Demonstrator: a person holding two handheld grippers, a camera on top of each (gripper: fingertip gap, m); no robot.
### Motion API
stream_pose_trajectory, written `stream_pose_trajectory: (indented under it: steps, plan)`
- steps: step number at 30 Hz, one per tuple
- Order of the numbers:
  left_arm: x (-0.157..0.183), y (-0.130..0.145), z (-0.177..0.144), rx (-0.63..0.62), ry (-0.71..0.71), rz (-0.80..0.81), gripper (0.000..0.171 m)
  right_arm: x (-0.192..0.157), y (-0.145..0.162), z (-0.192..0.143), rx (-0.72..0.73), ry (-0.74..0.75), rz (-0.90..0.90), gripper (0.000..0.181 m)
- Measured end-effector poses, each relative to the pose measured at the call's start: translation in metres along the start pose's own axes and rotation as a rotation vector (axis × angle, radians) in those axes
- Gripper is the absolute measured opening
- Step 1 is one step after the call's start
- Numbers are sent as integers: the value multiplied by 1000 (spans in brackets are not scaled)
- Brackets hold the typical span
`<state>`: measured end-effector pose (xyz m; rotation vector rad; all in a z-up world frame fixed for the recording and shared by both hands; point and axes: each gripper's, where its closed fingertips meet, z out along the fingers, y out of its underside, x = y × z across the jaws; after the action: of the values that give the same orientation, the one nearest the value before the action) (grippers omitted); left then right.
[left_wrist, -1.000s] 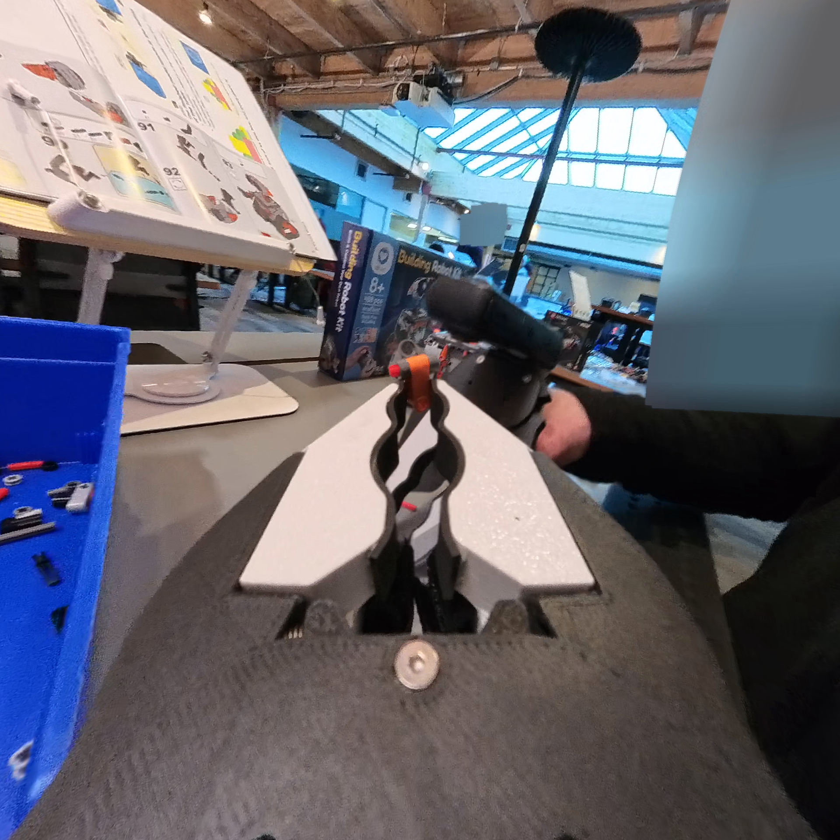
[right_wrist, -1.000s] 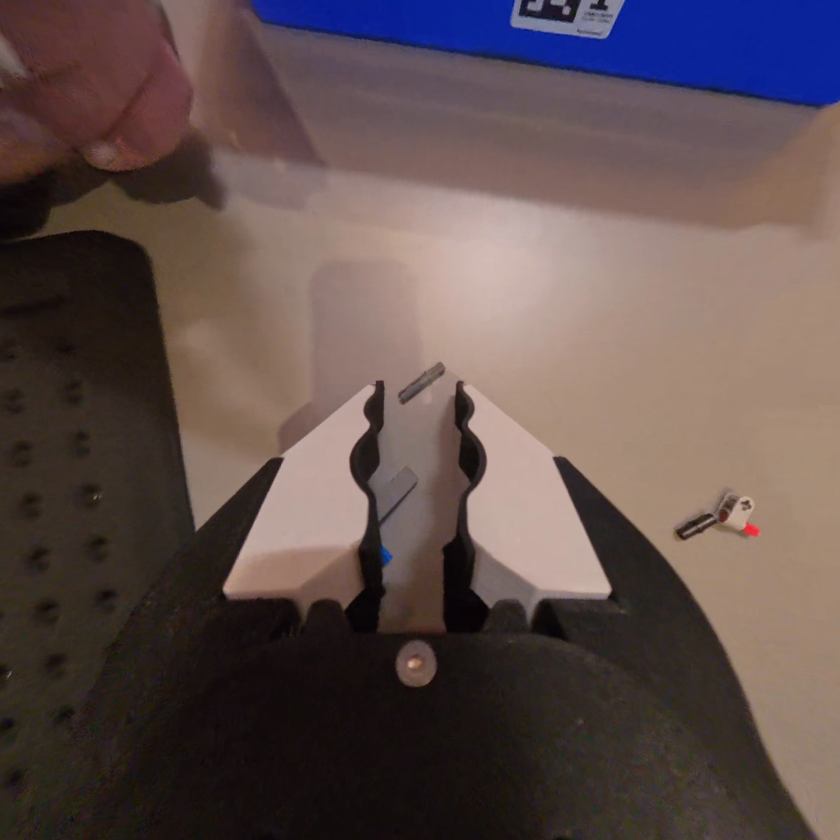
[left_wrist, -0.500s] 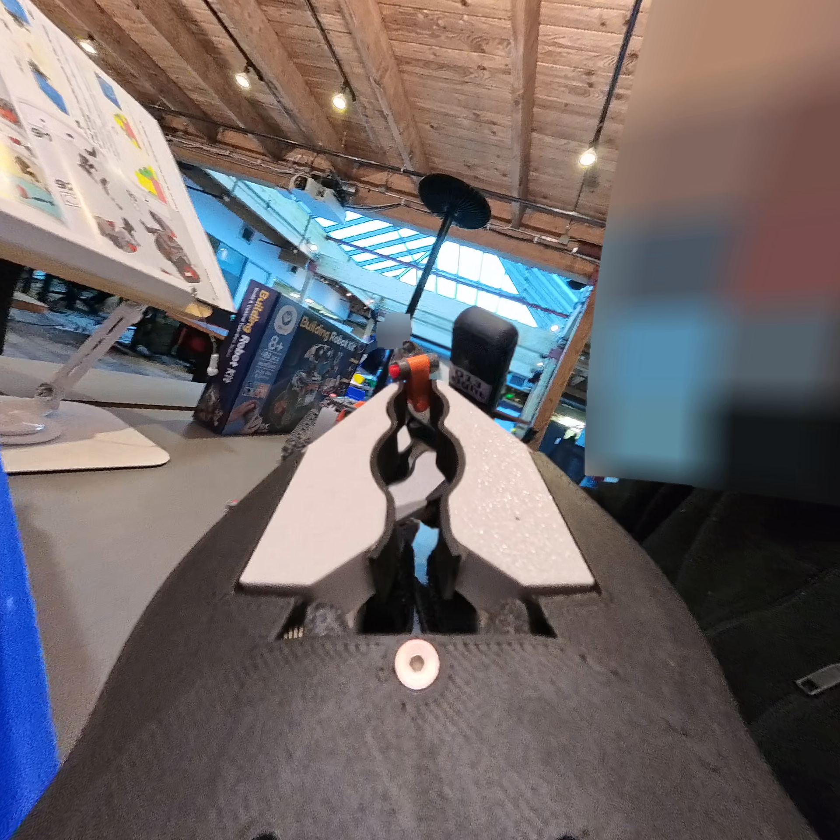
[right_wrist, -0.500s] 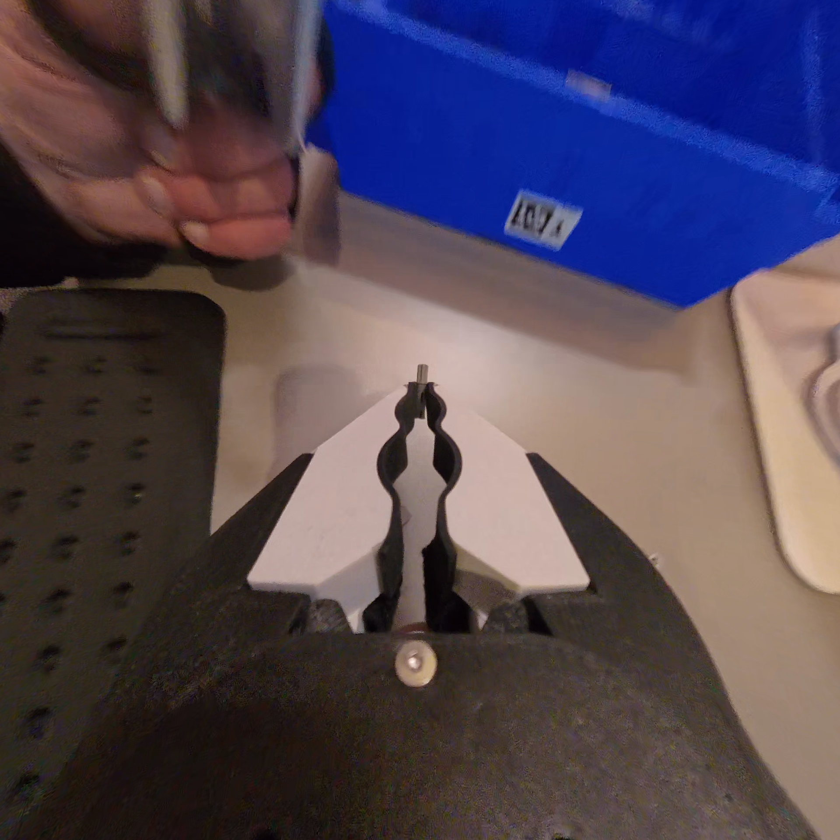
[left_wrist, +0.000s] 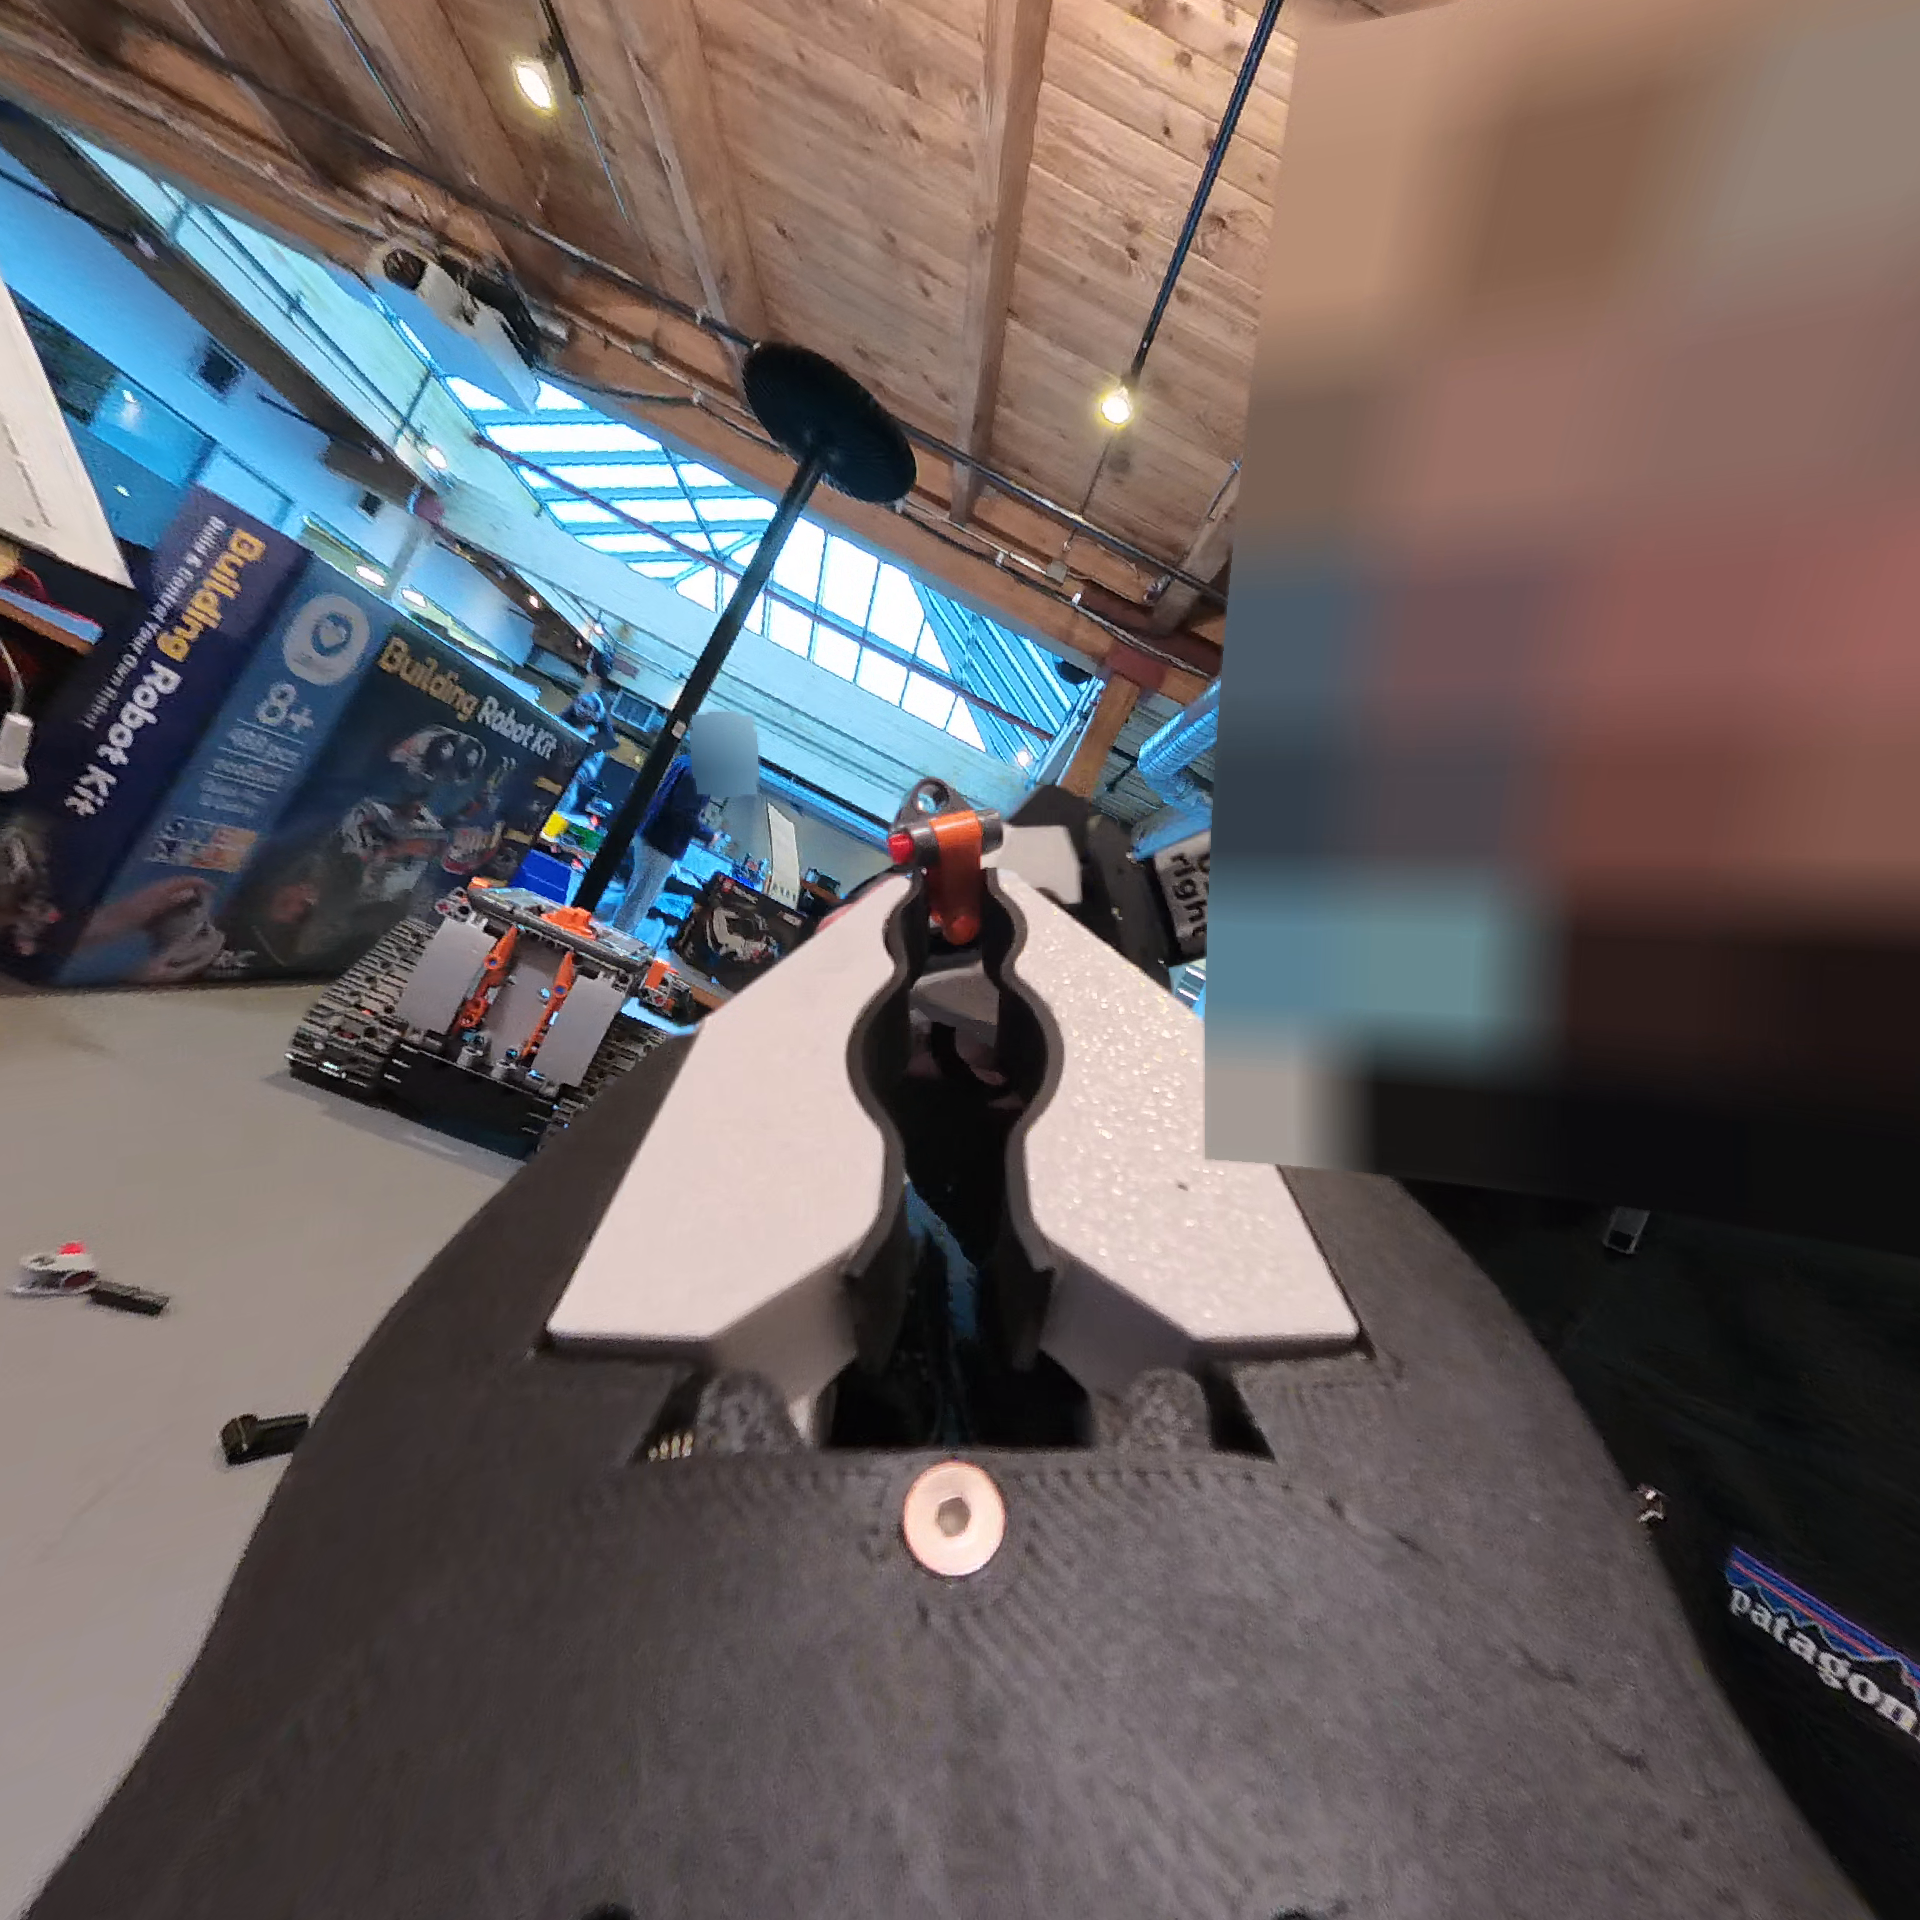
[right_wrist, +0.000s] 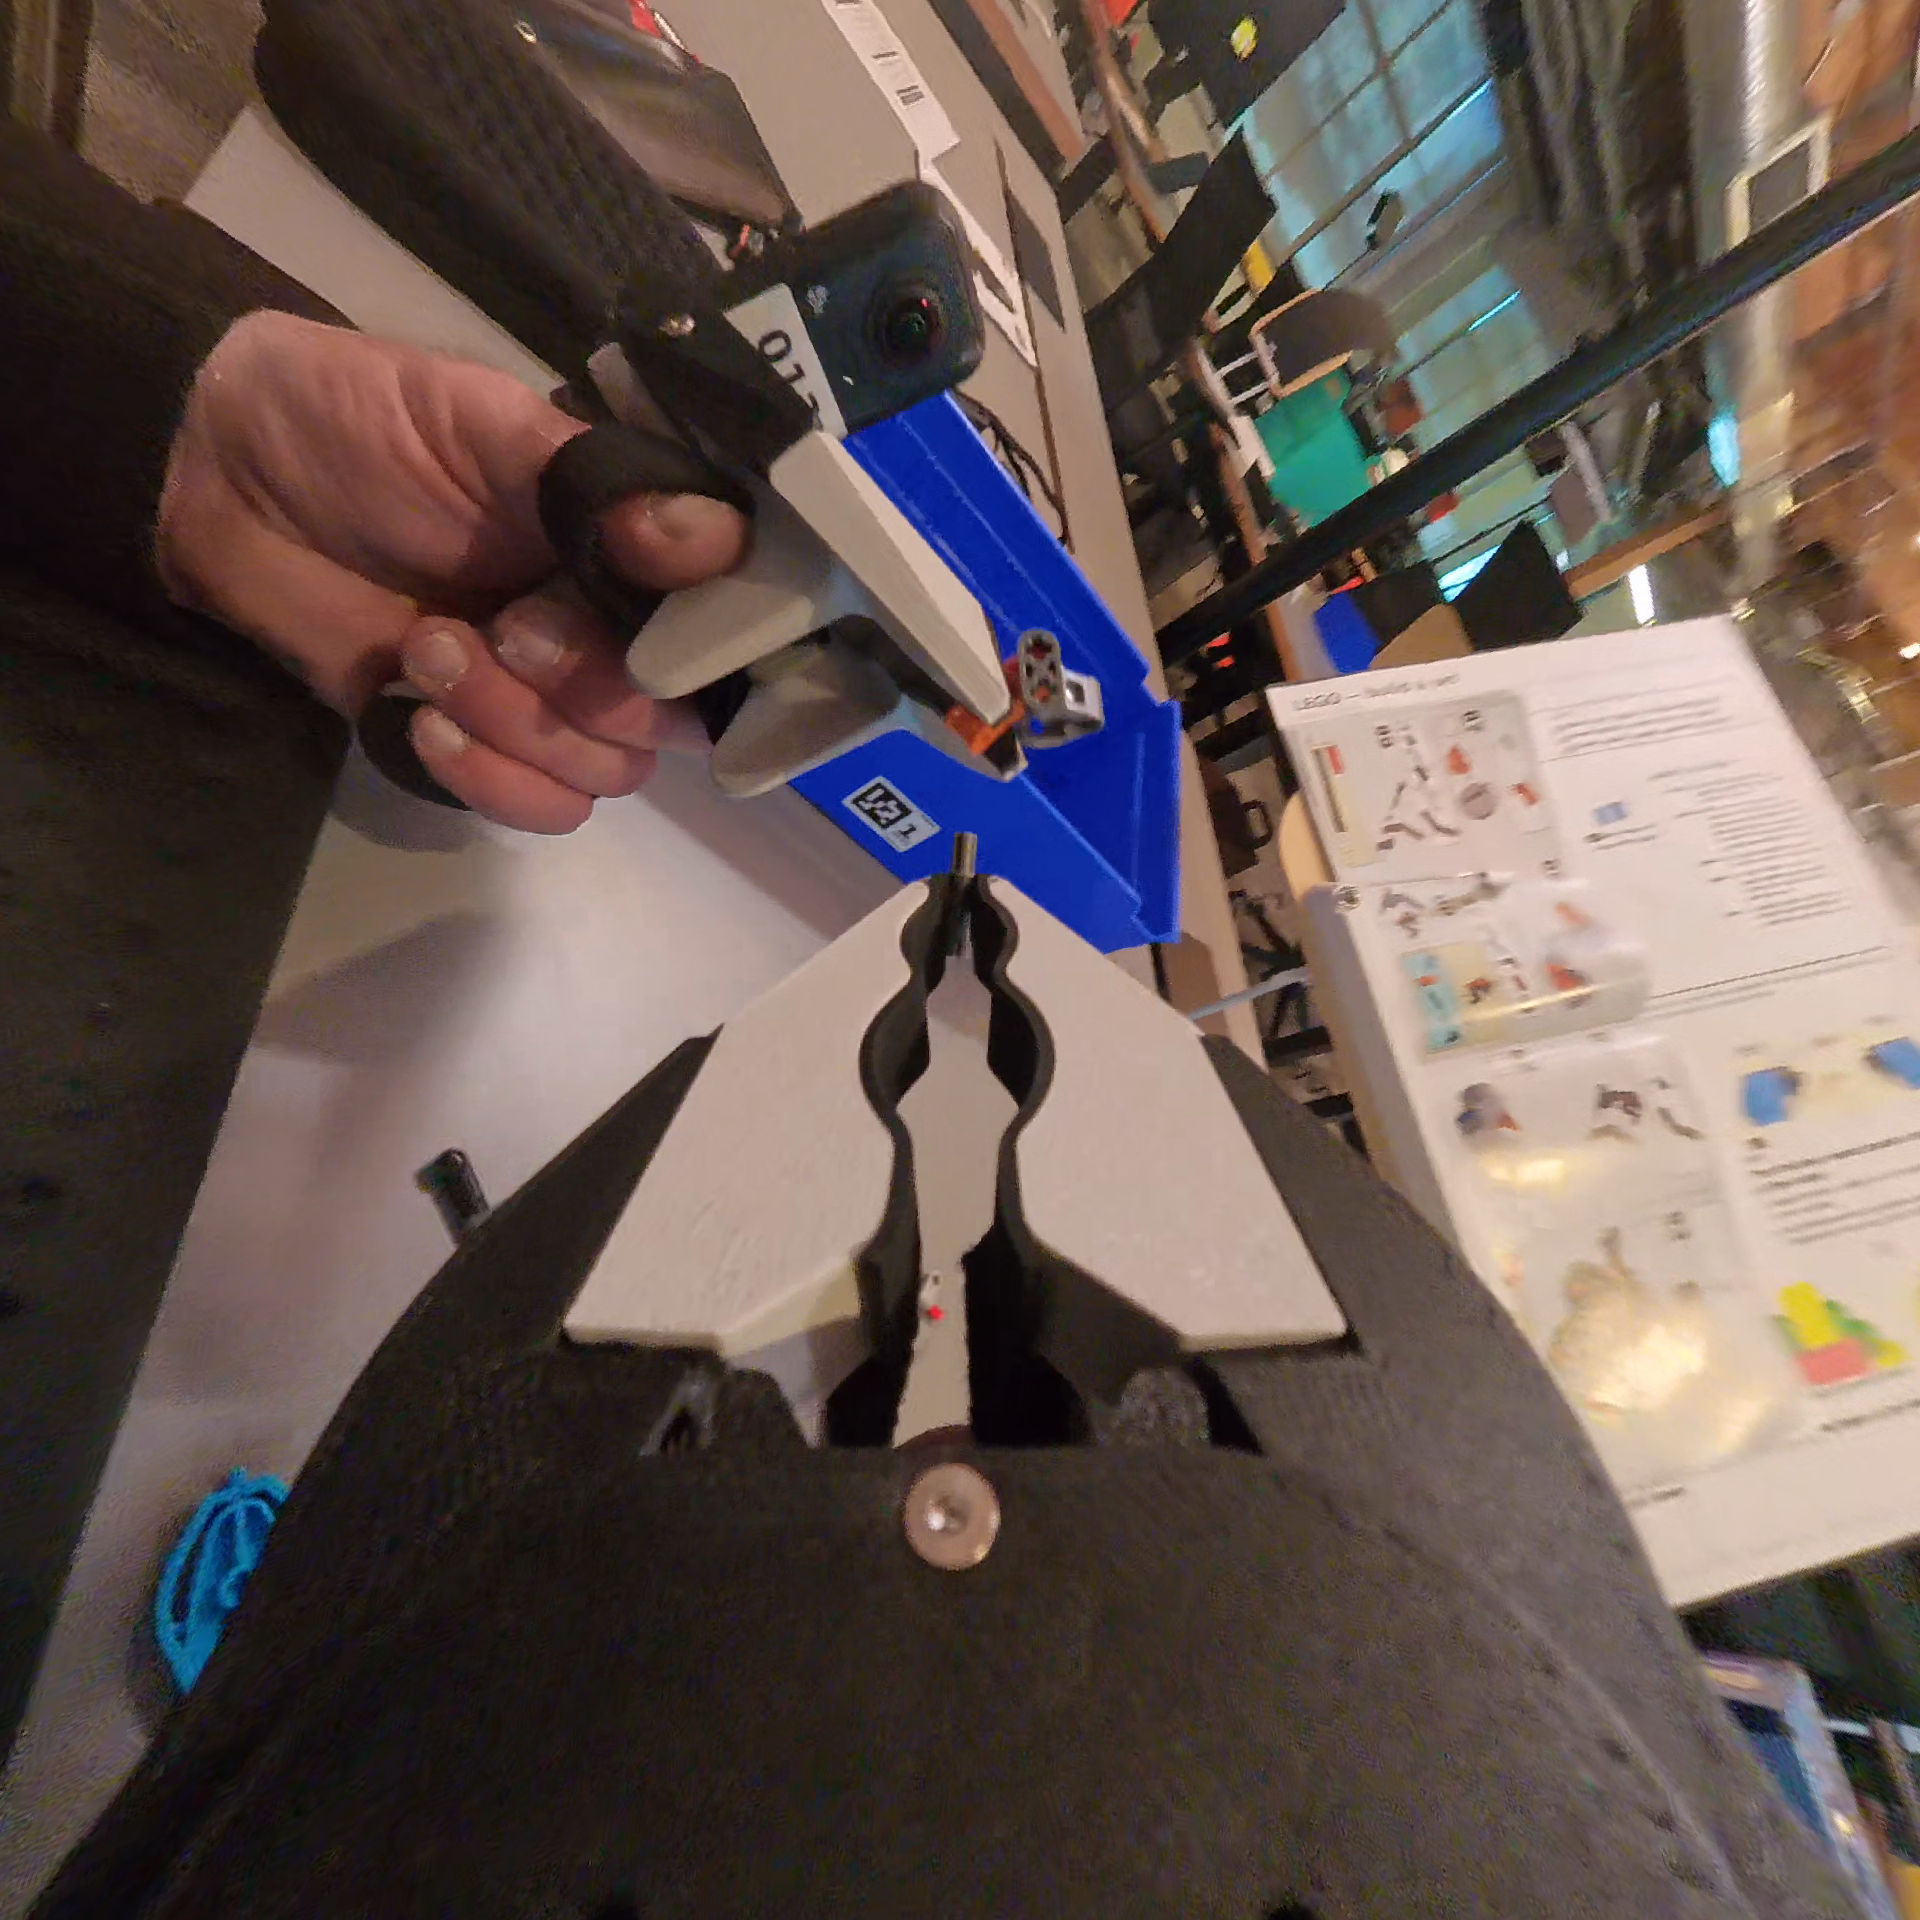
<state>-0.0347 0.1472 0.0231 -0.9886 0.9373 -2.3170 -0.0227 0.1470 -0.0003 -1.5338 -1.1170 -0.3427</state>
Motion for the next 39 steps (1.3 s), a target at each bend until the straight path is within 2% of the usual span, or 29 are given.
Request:
stream_pose_trajectory:
  steps: [1, 11, 21, 29, 33, 39]
  plan:
    - [-1, 1, 2, -13, 1, -3, 7, 1, 0, -4, 8, 9, -8, 1]
    - [-4, 17, 21, -109, 33, -6, 7, 4, 3, -16, 14, 93, -101, 0]
    - [-9, 25, 35, -135, -7, 21, 7, 6, 10, -16, -29, 136, -124, 0]
    - [-11, 32, 46, -153, 9, -46, 7, 4, 14, -19, -61, 141, -220, 0]
    - [-13, 37, 47, -187, 14, -50, 7, 2, 18, -21, -84, 106, -241, 0]
    - [-12, 43, 44, -321, -6, 83, 7, -3, 21, -25, -66, -18, -146, 0]
